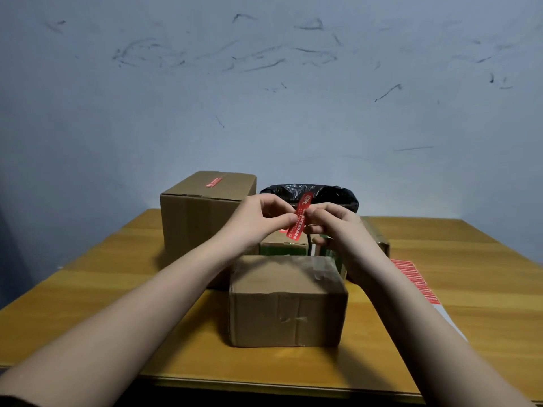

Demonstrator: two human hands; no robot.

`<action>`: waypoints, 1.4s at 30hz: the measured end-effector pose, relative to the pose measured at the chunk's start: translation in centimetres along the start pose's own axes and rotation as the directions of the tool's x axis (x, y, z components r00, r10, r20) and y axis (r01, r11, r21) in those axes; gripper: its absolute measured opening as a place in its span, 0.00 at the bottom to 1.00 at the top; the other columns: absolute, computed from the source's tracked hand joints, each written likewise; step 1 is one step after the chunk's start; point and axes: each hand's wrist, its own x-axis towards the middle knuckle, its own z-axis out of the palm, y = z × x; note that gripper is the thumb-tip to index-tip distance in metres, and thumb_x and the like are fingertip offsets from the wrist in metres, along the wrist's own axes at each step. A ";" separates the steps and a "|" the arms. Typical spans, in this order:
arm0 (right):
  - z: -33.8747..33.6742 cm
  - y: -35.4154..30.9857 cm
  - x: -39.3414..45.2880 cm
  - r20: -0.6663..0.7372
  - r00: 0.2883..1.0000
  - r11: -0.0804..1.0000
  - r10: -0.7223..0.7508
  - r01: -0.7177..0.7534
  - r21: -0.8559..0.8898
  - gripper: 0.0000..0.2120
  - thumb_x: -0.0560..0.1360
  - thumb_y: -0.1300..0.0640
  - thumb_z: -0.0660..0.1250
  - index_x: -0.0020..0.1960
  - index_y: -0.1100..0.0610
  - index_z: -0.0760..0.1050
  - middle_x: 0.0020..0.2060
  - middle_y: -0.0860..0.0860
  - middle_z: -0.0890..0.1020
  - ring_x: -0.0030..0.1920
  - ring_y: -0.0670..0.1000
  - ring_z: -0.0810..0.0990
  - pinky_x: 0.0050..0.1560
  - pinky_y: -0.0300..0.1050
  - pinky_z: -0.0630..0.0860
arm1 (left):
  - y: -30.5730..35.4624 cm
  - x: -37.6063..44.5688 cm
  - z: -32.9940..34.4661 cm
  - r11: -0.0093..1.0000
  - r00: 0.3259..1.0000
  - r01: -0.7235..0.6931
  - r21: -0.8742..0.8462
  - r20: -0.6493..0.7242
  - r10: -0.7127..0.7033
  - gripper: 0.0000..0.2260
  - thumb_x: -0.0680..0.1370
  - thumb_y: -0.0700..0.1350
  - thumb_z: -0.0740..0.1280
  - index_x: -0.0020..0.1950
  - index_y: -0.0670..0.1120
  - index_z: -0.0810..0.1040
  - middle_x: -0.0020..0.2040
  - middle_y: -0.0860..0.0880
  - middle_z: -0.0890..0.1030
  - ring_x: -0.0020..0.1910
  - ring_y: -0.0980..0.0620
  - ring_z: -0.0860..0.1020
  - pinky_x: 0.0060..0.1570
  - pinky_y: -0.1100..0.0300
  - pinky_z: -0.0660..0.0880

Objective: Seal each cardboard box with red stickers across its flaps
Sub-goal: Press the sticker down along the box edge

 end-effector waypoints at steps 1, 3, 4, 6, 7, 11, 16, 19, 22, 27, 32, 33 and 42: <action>-0.2 -0.2 0.3 0.000 1.000 1.000 0.004 -0.004 -0.018 0.05 0.78 0.56 0.66 0.44 0.53 0.80 0.34 0.45 0.83 0.35 0.41 0.79 0.37 0.35 0.73 | 0.0 0.4 0.1 1.000 1.000 0.005 -0.010 -0.006 -0.005 0.03 0.73 0.40 0.73 0.43 0.48 0.81 0.42 0.49 0.83 0.42 0.57 0.81 0.46 0.67 0.78; -0.5 -0.5 0.9 -0.007 1.000 0.999 0.005 -0.005 -0.041 0.06 0.78 0.55 0.65 0.45 0.53 0.80 0.36 0.45 0.83 0.38 0.43 0.79 0.37 0.35 0.73 | 0.1 1.2 0.4 1.000 1.000 0.009 -0.011 -0.022 -0.010 0.04 0.74 0.40 0.72 0.42 0.48 0.81 0.41 0.49 0.83 0.43 0.54 0.81 0.47 0.64 0.78; -0.6 -0.6 1.3 -0.017 1.000 0.999 0.003 -0.004 -0.042 0.06 0.78 0.55 0.65 0.46 0.53 0.80 0.38 0.46 0.83 0.38 0.44 0.79 0.37 0.35 0.73 | 0.2 1.7 0.5 1.000 1.000 0.011 -0.015 -0.026 -0.012 0.05 0.74 0.40 0.72 0.41 0.48 0.80 0.40 0.50 0.83 0.41 0.55 0.81 0.47 0.64 0.77; -0.9 -1.0 2.1 -0.031 0.999 1.000 0.016 -0.016 -0.016 0.06 0.78 0.56 0.64 0.47 0.54 0.80 0.40 0.48 0.83 0.38 0.45 0.79 0.35 0.34 0.72 | 0.2 2.7 0.8 0.999 0.999 0.015 -0.033 -0.034 -0.016 0.06 0.74 0.39 0.72 0.40 0.48 0.80 0.37 0.51 0.82 0.37 0.58 0.79 0.43 0.68 0.76; -1.1 -1.2 2.4 -0.032 0.999 1.000 0.027 -0.027 -0.002 0.07 0.78 0.57 0.63 0.48 0.55 0.80 0.41 0.49 0.83 0.37 0.45 0.79 0.35 0.34 0.71 | 0.3 3.3 0.9 0.999 0.999 0.019 -0.032 -0.041 -0.021 0.05 0.74 0.39 0.72 0.40 0.47 0.80 0.36 0.52 0.81 0.36 0.59 0.79 0.41 0.70 0.75; -1.8 -1.8 4.4 -0.025 0.998 0.998 0.064 -0.065 -0.015 0.12 0.78 0.57 0.60 0.53 0.57 0.81 0.40 0.48 0.84 0.35 0.42 0.79 0.37 0.37 0.68 | 0.3 6.0 1.5 0.997 0.996 0.075 -0.032 -0.042 -0.076 0.03 0.75 0.40 0.71 0.42 0.45 0.80 0.36 0.53 0.80 0.34 0.62 0.77 0.33 0.72 0.70; -3.1 -2.0 6.9 -0.057 0.992 0.994 0.113 -0.112 0.016 0.11 0.78 0.56 0.60 0.51 0.55 0.81 0.37 0.47 0.85 0.31 0.41 0.80 0.36 0.38 0.68 | 0.2 9.1 2.3 0.989 0.988 0.151 -0.010 -0.041 -0.151 0.07 0.75 0.44 0.72 0.37 0.51 0.79 0.38 0.52 0.81 0.41 0.55 0.78 0.42 0.63 0.72; -4.0 -1.8 8.0 -0.057 0.991 0.993 0.120 -0.121 -0.016 0.13 0.78 0.54 0.59 0.52 0.56 0.81 0.41 0.48 0.85 0.33 0.43 0.78 0.37 0.38 0.69 | 0.1 10.3 2.9 0.982 0.983 0.182 -0.044 -0.013 -0.183 0.07 0.75 0.44 0.71 0.37 0.51 0.78 0.38 0.52 0.80 0.39 0.57 0.76 0.41 0.62 0.71; -4.7 -1.6 8.9 -0.082 0.991 0.993 0.106 -0.109 -0.035 0.15 0.79 0.54 0.59 0.58 0.58 0.79 0.47 0.51 0.84 0.34 0.44 0.77 0.34 0.35 0.71 | 0.0 11.4 3.6 0.969 0.972 0.235 -0.077 0.024 -0.234 0.05 0.75 0.45 0.71 0.39 0.50 0.78 0.38 0.53 0.79 0.40 0.57 0.77 0.46 0.61 0.73; -5.9 -0.7 10.5 -0.236 0.970 0.989 -0.064 0.029 -0.147 0.15 0.78 0.54 0.62 0.64 0.54 0.70 0.52 0.52 0.82 0.38 0.46 0.80 0.40 0.42 0.76 | -0.2 12.5 4.5 0.943 0.952 0.303 -0.135 0.088 -0.294 0.02 0.76 0.45 0.70 0.44 0.48 0.79 0.41 0.51 0.82 0.41 0.58 0.79 0.43 0.64 0.74; -7.4 0.0 11.1 -0.179 0.823 0.691 -0.539 0.312 -0.652 0.09 0.77 0.56 0.64 0.57 0.50 0.74 0.53 0.45 0.78 0.48 0.45 0.79 0.49 0.50 0.78 | -0.5 13.9 4.4 0.901 0.919 0.388 -0.195 0.164 -0.360 0.04 0.76 0.45 0.70 0.49 0.45 0.80 0.52 0.45 0.83 0.49 0.51 0.81 0.44 0.63 0.76; -7.4 0.0 11.4 -0.086 0.804 0.607 -0.589 0.369 -0.704 0.09 0.77 0.57 0.64 0.56 0.51 0.74 0.54 0.46 0.78 0.49 0.44 0.78 0.48 0.49 0.78 | -0.5 14.2 4.3 0.891 0.910 0.405 -0.204 0.185 -0.372 0.05 0.76 0.44 0.70 0.49 0.45 0.80 0.52 0.44 0.83 0.49 0.50 0.81 0.44 0.60 0.78; -9.0 0.9 16.1 0.216 0.853 0.471 -0.475 0.454 -0.757 0.20 0.73 0.55 0.72 0.63 0.50 0.74 0.62 0.48 0.71 0.62 0.44 0.71 0.51 0.32 0.69 | -0.3 17.4 5.0 0.927 0.922 0.358 -0.114 0.203 -0.331 0.06 0.75 0.35 0.69 0.46 0.46 0.76 0.45 0.44 0.79 0.43 0.49 0.77 0.41 0.64 0.77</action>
